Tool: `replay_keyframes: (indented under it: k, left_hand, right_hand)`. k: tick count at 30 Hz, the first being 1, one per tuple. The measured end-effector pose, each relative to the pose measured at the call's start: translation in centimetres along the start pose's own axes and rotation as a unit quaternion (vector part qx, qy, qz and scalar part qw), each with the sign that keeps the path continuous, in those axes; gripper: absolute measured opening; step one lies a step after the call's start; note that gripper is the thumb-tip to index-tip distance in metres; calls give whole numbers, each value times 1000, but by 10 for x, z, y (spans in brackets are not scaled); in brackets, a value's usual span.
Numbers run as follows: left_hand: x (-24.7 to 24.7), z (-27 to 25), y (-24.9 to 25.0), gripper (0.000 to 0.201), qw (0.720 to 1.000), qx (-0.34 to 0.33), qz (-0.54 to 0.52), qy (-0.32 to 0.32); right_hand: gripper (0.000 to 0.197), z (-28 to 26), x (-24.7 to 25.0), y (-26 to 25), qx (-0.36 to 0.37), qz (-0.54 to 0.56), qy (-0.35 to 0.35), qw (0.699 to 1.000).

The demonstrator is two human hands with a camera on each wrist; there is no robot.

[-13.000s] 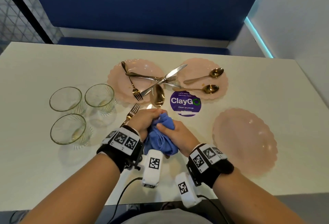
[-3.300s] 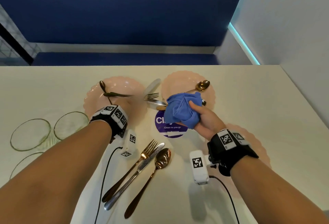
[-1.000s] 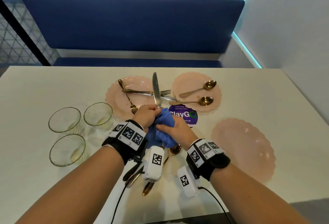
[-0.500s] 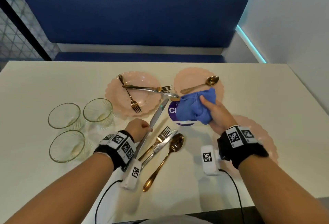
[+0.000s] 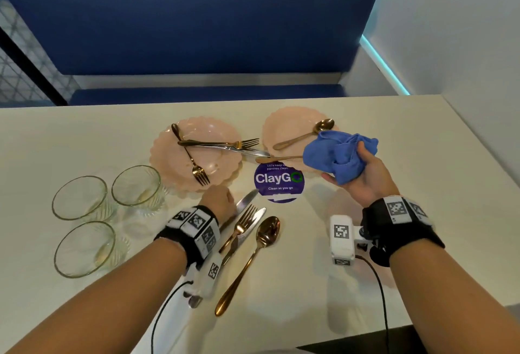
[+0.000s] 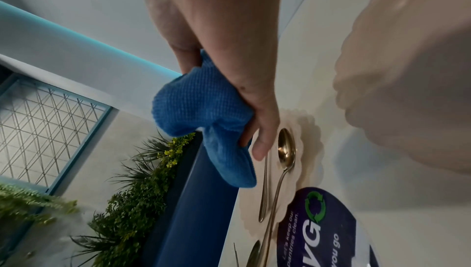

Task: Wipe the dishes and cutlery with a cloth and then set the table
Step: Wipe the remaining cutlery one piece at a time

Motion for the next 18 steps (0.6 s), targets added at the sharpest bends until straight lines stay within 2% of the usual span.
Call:
replay_keyframes:
  k: [3, 5, 7, 9, 13, 18]
  left_hand:
    - [11, 25, 38, 26, 996, -2, -74, 45]
    - [11, 41, 52, 36, 990, 19, -125, 57]
    - [5, 56, 59, 40, 984, 46, -167, 47]
    - [-2, 73, 63, 32, 977, 49, -200, 54]
    - [-10, 86, 69, 33, 944, 72, -319, 39]
    - [-13, 91, 77, 26, 944, 69, -324, 0]
  right_hand:
    - [32, 0, 6, -4, 13, -16, 60, 998]
    - [45, 6, 19, -6, 11, 8, 80, 997]
    - [34, 5, 30, -7, 8, -11, 72, 997]
    - [43, 6, 44, -6, -9, -1, 57, 998]
    - [51, 7, 63, -6, -5, 18, 56, 998]
    - [50, 17, 67, -5, -28, 69, 34, 997]
Point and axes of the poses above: each hand's wrist, its own z-axis towards the middle knuckle, its own x-axis out of the back of the hand, y = z × x, the point moved 5 cm from there along z, towards the middle knuckle, and after that the axes turned 6 degrees about -x, right-handed, at the moved point
